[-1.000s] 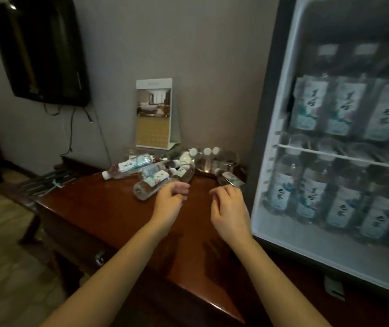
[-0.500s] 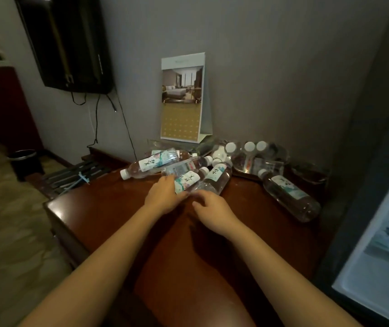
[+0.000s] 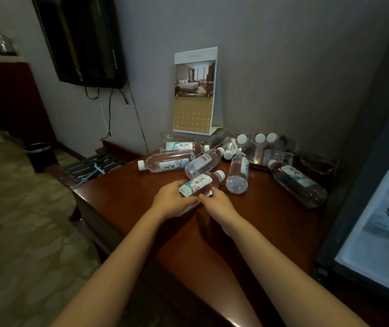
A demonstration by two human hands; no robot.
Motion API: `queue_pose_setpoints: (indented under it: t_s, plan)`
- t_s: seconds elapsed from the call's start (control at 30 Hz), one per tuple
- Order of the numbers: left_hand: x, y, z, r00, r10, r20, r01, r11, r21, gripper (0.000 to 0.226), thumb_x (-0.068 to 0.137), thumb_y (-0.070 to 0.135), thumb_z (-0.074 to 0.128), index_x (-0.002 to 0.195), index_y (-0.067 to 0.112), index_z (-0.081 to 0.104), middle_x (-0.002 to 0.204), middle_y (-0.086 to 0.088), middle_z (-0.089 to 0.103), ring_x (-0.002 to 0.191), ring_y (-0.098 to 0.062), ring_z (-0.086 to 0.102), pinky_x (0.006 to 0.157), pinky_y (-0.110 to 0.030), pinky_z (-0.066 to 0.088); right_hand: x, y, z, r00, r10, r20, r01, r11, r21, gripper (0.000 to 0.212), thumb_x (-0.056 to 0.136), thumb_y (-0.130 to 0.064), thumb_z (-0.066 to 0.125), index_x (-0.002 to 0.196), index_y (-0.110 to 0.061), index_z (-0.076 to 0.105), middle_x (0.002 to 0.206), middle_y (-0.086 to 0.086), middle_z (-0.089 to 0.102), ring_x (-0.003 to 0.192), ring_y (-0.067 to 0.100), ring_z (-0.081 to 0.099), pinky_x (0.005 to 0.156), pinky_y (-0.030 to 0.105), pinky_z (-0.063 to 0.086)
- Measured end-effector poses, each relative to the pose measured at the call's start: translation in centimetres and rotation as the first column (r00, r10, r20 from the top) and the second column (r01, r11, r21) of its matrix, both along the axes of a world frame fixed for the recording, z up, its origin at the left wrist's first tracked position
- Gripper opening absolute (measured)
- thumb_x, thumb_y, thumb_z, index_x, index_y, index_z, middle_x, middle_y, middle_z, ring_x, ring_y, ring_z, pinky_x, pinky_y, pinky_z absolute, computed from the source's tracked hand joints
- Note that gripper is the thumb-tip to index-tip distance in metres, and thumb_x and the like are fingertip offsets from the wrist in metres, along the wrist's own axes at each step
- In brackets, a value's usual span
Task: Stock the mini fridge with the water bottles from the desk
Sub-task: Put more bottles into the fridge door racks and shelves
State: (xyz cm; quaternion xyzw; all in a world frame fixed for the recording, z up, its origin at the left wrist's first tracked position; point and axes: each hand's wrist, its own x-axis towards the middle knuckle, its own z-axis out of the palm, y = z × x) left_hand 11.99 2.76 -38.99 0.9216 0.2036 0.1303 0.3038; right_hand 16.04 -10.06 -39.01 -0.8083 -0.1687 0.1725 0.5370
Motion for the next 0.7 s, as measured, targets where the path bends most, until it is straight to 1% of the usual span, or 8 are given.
queue_pose_setpoints:
  t_s: [0.13,0.3,0.37,0.4,0.47,0.5,0.6,0.7]
  plan:
    - [-3.0,-0.5,-0.1,0.999,-0.047,0.006,0.047,0.999,-0.010,0.059,0.075,0.042,0.071,0.124,0.015,0.054,0.115,-0.003,0.062,0.097,-0.018,0.060,0.081,-0.037,0.053,-1.5,-1.4,0.0,0.996,-0.046,-0.075,0.053,0.994,0.095,0.039,0.093,-0.021,0.049,0.131,-0.018,0.050,0.127,0.003,0.058,0.114,0.020,0.055,0.101,0.039,0.044]
    - [-6.6,-1.8,0.2,0.991,-0.130,0.017,0.130,0.991,-0.015,0.063,0.077,0.039,0.071,0.131,0.017,0.048,0.126,0.000,0.055,0.107,-0.014,0.053,0.087,-0.029,0.047,-3.3,-4.1,0.0,0.978,-0.085,-0.192,0.131,0.962,0.240,0.043,0.091,-0.016,0.057,0.133,-0.016,0.046,0.127,0.007,0.059,0.111,0.020,0.059,0.095,0.033,0.048]
    - [-8.0,-2.4,0.4,0.985,-0.169,0.020,0.170,0.985,-0.039,0.062,0.077,0.037,0.072,0.131,0.019,0.047,0.128,0.002,0.053,0.107,-0.011,0.051,0.089,-0.028,0.047,-4.3,-5.2,0.3,0.969,-0.097,-0.227,0.159,0.949,0.272,0.053,0.090,-0.016,0.060,0.139,-0.014,0.039,0.133,0.008,0.054,0.115,0.021,0.055,0.088,0.028,0.047]
    - [-8.7,-2.8,0.3,0.981,-0.193,0.013,0.193,0.980,-0.042,0.062,0.077,0.037,0.072,0.131,0.020,0.047,0.128,0.003,0.052,0.106,-0.009,0.050,0.090,-0.028,0.048,-4.7,-5.7,0.4,0.964,-0.122,-0.238,0.187,0.943,0.274,0.061,0.090,-0.018,0.061,0.143,-0.015,0.031,0.139,0.008,0.048,0.121,0.022,0.050,0.091,0.028,0.045]
    - [-9.8,-3.8,0.2,0.974,-0.228,0.004,0.228,0.973,-0.031,0.063,0.076,0.037,0.072,0.131,0.022,0.045,0.128,0.005,0.051,0.104,-0.006,0.048,0.090,-0.028,0.048,-5.5,-6.6,0.7,0.950,-0.167,-0.263,0.242,0.927,0.288,0.076,0.089,-0.021,0.062,0.149,-0.018,0.016,0.149,0.007,0.034,0.131,0.025,0.041,0.102,0.032,0.038]
    - [-10.3,-4.4,0.1,0.973,-0.231,0.015,0.232,0.972,-0.031,0.063,0.076,0.038,0.072,0.131,0.023,0.045,0.128,0.006,0.050,0.104,-0.005,0.048,0.089,-0.027,0.048,-5.9,-7.0,0.7,0.947,-0.173,-0.271,0.257,0.913,0.315,0.078,0.089,-0.022,0.063,0.150,-0.020,0.014,0.150,0.007,0.033,0.131,0.025,0.040,0.100,0.033,0.038]
    - [-11.4,-6.4,-0.1,0.967,-0.237,0.096,0.244,0.967,-0.070,0.065,0.072,0.040,0.074,0.129,0.027,0.045,0.125,0.009,0.050,0.103,-0.002,0.048,0.086,-0.023,0.047,-7.5,-7.9,1.4,0.942,-0.179,-0.285,0.290,0.863,0.414,0.080,0.088,-0.021,0.064,0.148,-0.029,0.013,0.148,0.005,0.037,0.123,0.025,0.048,0.084,0.031,0.043]
    - [-12.2,-8.8,-0.3,0.947,-0.272,0.171,0.298,0.944,-0.145,0.074,0.066,0.039,0.078,0.130,0.031,0.041,0.119,0.015,0.047,0.104,-0.001,0.048,0.086,-0.024,0.048,-8.6,-9.4,2.8,0.946,-0.225,-0.235,0.315,0.815,0.487,0.086,0.085,-0.017,0.067,0.147,-0.035,0.010,0.146,0.006,0.038,0.117,0.025,0.053,0.088,0.038,0.049]
